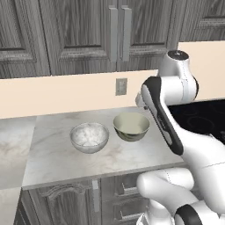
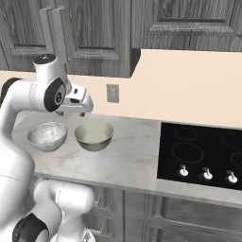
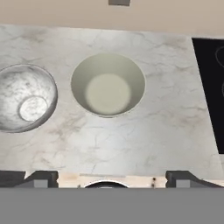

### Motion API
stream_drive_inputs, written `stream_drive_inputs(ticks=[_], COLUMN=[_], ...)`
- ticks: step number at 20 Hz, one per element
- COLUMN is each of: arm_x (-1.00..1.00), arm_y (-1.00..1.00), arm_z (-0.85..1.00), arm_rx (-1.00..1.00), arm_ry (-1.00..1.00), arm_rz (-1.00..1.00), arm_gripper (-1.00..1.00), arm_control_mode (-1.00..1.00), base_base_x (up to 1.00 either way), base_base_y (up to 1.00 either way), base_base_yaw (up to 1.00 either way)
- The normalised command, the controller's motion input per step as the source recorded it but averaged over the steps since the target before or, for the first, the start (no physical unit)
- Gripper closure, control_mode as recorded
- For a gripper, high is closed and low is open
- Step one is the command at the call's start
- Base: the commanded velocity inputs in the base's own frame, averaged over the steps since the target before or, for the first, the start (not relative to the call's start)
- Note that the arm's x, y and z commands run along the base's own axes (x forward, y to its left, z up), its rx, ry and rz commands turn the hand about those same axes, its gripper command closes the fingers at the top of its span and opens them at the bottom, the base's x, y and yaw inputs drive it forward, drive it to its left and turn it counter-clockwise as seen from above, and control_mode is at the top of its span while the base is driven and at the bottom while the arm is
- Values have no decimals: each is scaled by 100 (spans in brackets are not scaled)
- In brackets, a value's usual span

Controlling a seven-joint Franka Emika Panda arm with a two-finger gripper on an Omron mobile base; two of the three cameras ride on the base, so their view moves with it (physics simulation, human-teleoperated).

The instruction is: Open the cabinet. Pick the bowls from the counter and place them in the cabinet. Then close the cabinet.

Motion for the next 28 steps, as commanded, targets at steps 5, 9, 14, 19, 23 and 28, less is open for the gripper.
stream_drive_inputs(ticks=[5,9,14,19,23,28], arm_x=[-5,0,0,2,20,31], arm_y=[11,11,14,17,15,5], arm_z=[14,14,36,50,48,41], arm_rx=[-1,0,-2,-7,-5,0], arm_ry=[-3,0,-6,-1,-2,-2], arm_rz=[0,3,2,0,5,7], arm_gripper=[-100,-100,-100,-100,-100,-100], arm_control_mode=[-100,-100,-100,-100,-100,-100], base_base_x=[0,0,0,0,0,0], base_base_y=[0,0,0,0,0,0], base_base_yaw=[0,0,0,0,0,0])
